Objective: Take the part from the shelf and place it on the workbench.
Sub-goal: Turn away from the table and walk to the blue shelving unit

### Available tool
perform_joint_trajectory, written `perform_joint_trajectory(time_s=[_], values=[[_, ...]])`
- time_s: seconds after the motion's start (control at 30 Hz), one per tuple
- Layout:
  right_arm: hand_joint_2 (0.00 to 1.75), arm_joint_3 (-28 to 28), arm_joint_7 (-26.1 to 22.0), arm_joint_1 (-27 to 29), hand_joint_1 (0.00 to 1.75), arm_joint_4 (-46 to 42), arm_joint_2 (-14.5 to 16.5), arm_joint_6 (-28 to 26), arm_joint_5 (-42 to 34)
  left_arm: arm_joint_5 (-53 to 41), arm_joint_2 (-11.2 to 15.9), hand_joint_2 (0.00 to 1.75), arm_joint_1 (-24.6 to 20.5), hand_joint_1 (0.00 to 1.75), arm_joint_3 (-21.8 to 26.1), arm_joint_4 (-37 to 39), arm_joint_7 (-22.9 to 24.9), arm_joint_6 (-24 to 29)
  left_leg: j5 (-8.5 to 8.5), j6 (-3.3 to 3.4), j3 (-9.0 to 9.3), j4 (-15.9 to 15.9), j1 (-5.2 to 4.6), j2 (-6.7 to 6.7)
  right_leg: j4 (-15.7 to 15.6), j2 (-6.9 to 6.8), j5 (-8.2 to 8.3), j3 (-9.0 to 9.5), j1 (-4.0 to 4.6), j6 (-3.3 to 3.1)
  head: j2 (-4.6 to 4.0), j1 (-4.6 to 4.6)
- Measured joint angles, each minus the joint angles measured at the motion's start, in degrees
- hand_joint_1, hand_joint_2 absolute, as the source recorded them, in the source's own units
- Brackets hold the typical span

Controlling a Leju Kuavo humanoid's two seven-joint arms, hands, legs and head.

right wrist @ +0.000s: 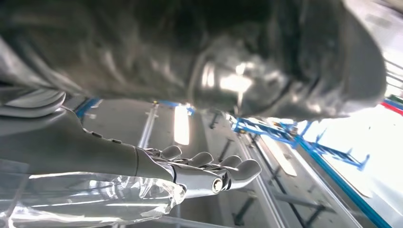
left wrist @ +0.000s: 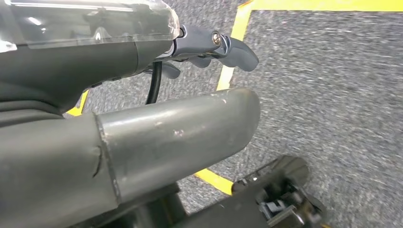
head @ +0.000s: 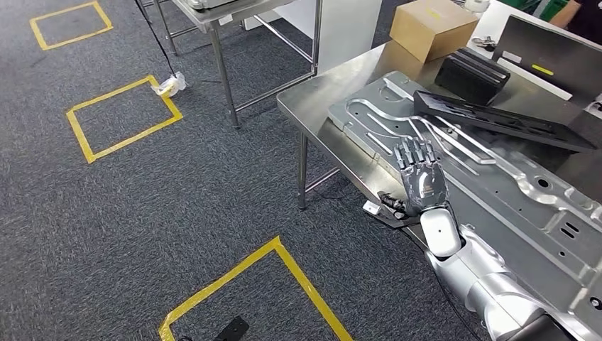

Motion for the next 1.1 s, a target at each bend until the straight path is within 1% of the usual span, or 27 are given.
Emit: perform_joint_trajectory(time_s=[0.03, 0.07, 0.13, 0.17, 0.2, 0.23, 0.27, 0.3, 0.37, 0.4, 0.43, 0.5, 0.53, 0.6, 0.63, 0.67, 0.7, 0.73, 0.77, 0.8, 0.87, 0.9, 0.93, 1.0, 1.03, 1.07, 1.1], values=[[0.00, 0.0, 0.0, -0.1, 0.00, 0.0, 0.2, 0.0, 0.0, 0.0, 0.0, 0.00, 0.0, 0.00, 0.0, 0.0, 0.0, 0.0, 0.16, 0.39, 0.15, -0.3, 0.10, -0.60, 0.5, 0.86, -0.54, -0.09, -0.17, 0.28, 0.00, -0.01], [0.00, 0.0, -0.1, -0.2, 0.00, 0.1, 0.4, 0.0, 0.0, 0.0, 0.0, 0.00, -0.1, 0.00, 0.0, 0.0, 0.0, 0.0, 0.36, 0.78, 0.29, -0.6, 0.24, -1.22, 1.9, 2.25, -1.64, -0.69, -0.35, 0.47, 0.00, 0.01], [0.00, 0.1, -0.1, -0.2, 0.00, 0.3, 0.4, 0.0, 0.0, 0.0, -0.1, 0.00, -0.3, 0.00, 0.1, 0.0, 0.1, 0.0, 0.56, 1.28, 0.40, -0.9, 0.33, -2.47, 8.2, 5.38, -5.04, -3.63, -0.50, 0.54, 0.00, 0.04], [0.00, 0.1, -0.2, -0.1, 0.00, 0.4, 0.4, 0.0, 0.0, 0.0, -0.1, 0.00, -0.4, 0.00, 0.2, 0.0, 0.1, 0.0, 0.56, 1.40, 0.39, -0.8, 0.28, -3.20, 12.2, 6.08, -6.59, -5.64, -0.47, 0.51, 0.00, 0.05], [0.00, 0.2, -0.3, 0.0, 0.00, 0.6, 0.4, 0.1, 0.0, 0.0, -0.1, 0.00, -0.4, 0.00, 0.3, 0.0, 0.1, 0.0, 0.54, 1.47, 0.40, -0.7, 0.22, -4.03, 15.0, 6.40, -7.23, -7.28, -0.43, 0.49, 0.00, 0.05], [0.00, 0.2, -0.5, 0.1, 0.00, 0.8, 0.4, 0.1, 0.0, 0.1, -0.1, 0.00, -0.4, 0.00, 0.4, 0.0, 0.2, 0.0, 0.50, 1.50, 0.41, -0.6, 0.18, -4.91, 16.1, 6.55, -6.78, -8.16, -0.41, 0.44, 0.00, 0.05], [0.00, 0.3, -0.6, 0.1, 0.00, 0.9, 0.4, 0.1, 0.0, 0.1, -0.1, 0.00, -0.4, 0.00, 0.5, 0.0, 0.3, 0.0, 0.43, 1.46, 0.43, -0.4, 0.16, -5.83, 14.9, 6.68, -5.18, -7.98, -0.43, 0.35, 0.00, 0.05], [0.00, 0.3, -0.7, 0.0, 0.00, 1.0, 0.4, 0.1, 0.0, 0.1, -0.2, 0.00, -0.4, 0.00, 0.5, 0.0, 0.3, 0.0, 0.31, 1.39, 0.45, -0.2, 0.17, -6.69, 11.7, 7.07, -2.79, -6.83, -0.47, 0.23, 0.00, 0.05], [0.00, 0.4, -0.9, -0.3, 0.00, 1.1, 0.5, 0.1, 0.0, 0.1, -0.3, 0.00, -0.5, 0.00, 0.6, 0.0, 0.4, 0.1, 0.02, 1.07, 0.22, 0.4, 0.22, -8.22, 4.5, 9.64, 0.70, -3.97, -0.70, -0.06, 0.00, 0.02], [0.00, 0.4, -1.0, -0.4, 0.00, 1.2, 0.5, 0.2, 0.0, 0.1, -0.3, 0.00, -0.6, 0.00, 0.7, 0.0, 0.5, 0.2, 0.00, 0.79, -0.06, 0.6, 0.31, -8.90, 2.4, 10.80, 1.37, -3.12, -0.74, -0.15, 0.00, 0.03], [0.00, 0.5, -1.0, -0.5, 0.00, 1.3, 0.6, 0.2, 0.0, 0.1, -0.4, 0.00, -0.7, 0.00, 0.8, 0.0, 0.6, 0.3, 0.06, 0.43, -0.38, 0.6, 0.46, -9.62, 1.6, 11.53, 1.32, -2.78, -0.71, -0.25, 0.00, 0.01], [0.00, 0.6, -1.2, -0.6, 0.00, 1.4, 1.1, 0.3, 0.0, 0.1, -0.4, 0.00, -0.7, 0.00, 0.9, 0.0, 0.6, 0.4, 0.31, -0.36, -0.83, 0.5, 0.68, -10.79, 1.2, 10.64, 1.39, -2.59, -0.71, -0.61, 0.00, 0.03], [0.00, 0.6, -1.2, -0.8, 0.00, 1.4, 1.4, 0.3, -0.1, 0.1, -0.4, 0.00, -0.6, 0.00, 1.0, 0.0, 0.6, 0.4, 0.11, -0.72, -1.04, 0.8, 0.61, -10.07, 0.9, 9.97, 1.50, -2.37, -0.82, -0.92, 0.00, -0.03], [0.00, 0.6, -1.4, -1.2, 0.00, 1.5, 1.9, 0.3, -0.1, 0.2, -0.5, 0.00, -0.8, 0.00, 1.1, 0.0, 0.6, 0.5, -1.78, -1.37, -2.64, 4.1, 0.43, -6.62, 0.3, 8.48, 1.67, -1.84, -1.02, -1.68, 0.00, -0.40], [0.00, 0.6, -1.6, -1.3, 0.00, 1.6, 1.9, 0.3, -0.1, 0.2, -0.5, 0.00, -0.9, 0.00, 1.2, 0.0, 0.6, 0.6, -3.42, -1.69, -4.25, 7.4, 0.49, -4.63, 0.1, 7.67, 1.61, -1.65, -0.84, -1.93, 0.00, -0.60], [0.00, 0.6, -1.7, -1.3, 0.00, 1.7, 2.0, 0.3, -0.1, 0.2, -0.5, 0.00, -1.1, 0.00, 1.3, 0.0, 0.6, 0.6, -5.07, -1.96, -6.20, 11.3, 0.67, -3.61, 0.1, 6.80, 1.51, -1.54, -0.71, -2.14, 0.00, -0.75], [0.00, 0.6, -1.8, -1.3, 0.00, 1.8, 2.0, 0.3, -0.1, 0.2, -0.5, 0.00, -1.2, 0.00, 1.3, 0.0, 0.6, 0.7, -6.13, -2.17, -7.88, 14.5, 0.82, -3.15, 0.2, 5.92, 1.41, -1.45, -0.60, -2.19, 0.00, -0.74], [0.00, 0.6, -2.0, -1.3, 0.00, 2.0, 2.1, 0.3, -0.1, 0.3, -0.5, 0.00, -1.2, 0.00, 1.4, 0.0, 0.6, 0.7, -6.25, -2.31, -8.77, 16.1, 0.93, -2.92, 0.2, 5.05, 1.29, -1.36, -0.53, -2.21, 0.00, -0.76], [0.00, 0.6, -2.0, -1.3, 0.00, 2.0, 2.2, 0.3, -0.1, 0.3, -0.5, 0.00, -1.2, 0.00, 1.5, 0.0, 0.6, 0.8, -5.28, -2.36, -8.46, 15.4, 0.98, -2.74, 0.2, 4.25, 1.15, -1.22, -0.50, -2.16, 0.00, -0.76], [0.00, 0.6, -2.1, -1.3, 0.00, 2.1, 2.3, 0.3, -0.1, 0.4, -0.5, 0.00, -1.2, 0.00, 1.6, 0.0, 0.7, 0.9, -3.47, -2.31, -6.95, 12.6, 0.98, -2.38, 0.2, 3.52, 0.98, -1.01, -0.48, -2.05, 0.00, -0.77], [0.00, 0.6, -2.2, -1.4, 0.00, 2.1, 2.5, 0.4, -0.1, 0.4, -0.4, 0.00, -1.3, 0.00, 1.8, 0.0, 0.7, 0.9, -0.26, -1.78, -2.66, 4.5, 0.53, -0.12, 0.3, 2.18, 0.53, -0.49, -0.29, -1.67, 0.00, -0.77], [0.00, 0.6, -2.3, -1.4, 0.00, 2.1, 2.6, 0.4, -0.1, 0.5, -0.5, 0.00, -1.4, 0.00, 2.0, 0.0, 0.6, 1.0, 0.48, -1.36, -1.22, 1.8, 0.22, 0.81, 0.2, 1.56, 0.33, -0.30, -0.13, -1.45, 0.00, -0.73], [0.00, 0.7, -2.4, -1.4, 0.00, 2.1, 2.8, 0.5, -0.1, 0.6, -0.5, 0.00, -1.4, 0.00, 2.0, 0.0, 0.6, 1.0, 0.60, -0.95, -0.57, 0.4, -0.08, 1.36, 0.2, 0.97, 0.17, -0.15, 0.05, -1.21, 0.00, -0.70], [0.00, 0.7, -2.5, -1.5, 0.00, 2.2, 3.4, 0.6, -0.1, 0.8, -0.5, 0.00, -1.3, 0.00, 2.3, 0.0, 0.6, 1.1, 0.59, -0.20, -0.54, 0.0, -0.27, 0.28, 0.0, -0.12, -0.01, 0.14, 0.21, -0.68, 0.00, -0.67], [0.00, 0.7, -2.5, -1.5, 0.00, 2.2, 3.7, 0.6, -0.1, 0.9, -0.5, 0.00, -1.2, 0.00, 2.4, 0.0, 0.6, 1.2, 0.72, 0.16, -0.42, -0.3, -0.17, -0.35, 0.1, 0.24, -0.31, 0.22, 0.12, -0.37, 0.00, -0.66], [0.00, 0.7, -2.6, -1.5, 0.00, 2.2, 3.9, 0.6, -0.1, 0.9, -0.5, 0.00, -1.1, 0.00, 2.4, 0.0, 0.6, 1.3, 0.88, 0.56, -0.26, -0.6, -0.05, -0.96, 1.0, 1.35, -1.04, -0.06, -0.03, -0.14, 0.00, -0.67], [0.00, 0.7, -2.7, -1.5, 0.00, 2.2, 4.1, 0.6, -0.1, 0.9, -0.5, 0.00, -1.2, 0.00, 2.5, 0.0, 0.6, 1.4, 1.04, 0.96, -0.09, -0.9, 0.11, -1.53, 3.0, 2.93, -2.36, -0.94, -0.19, 0.02, 0.00, -0.65]])
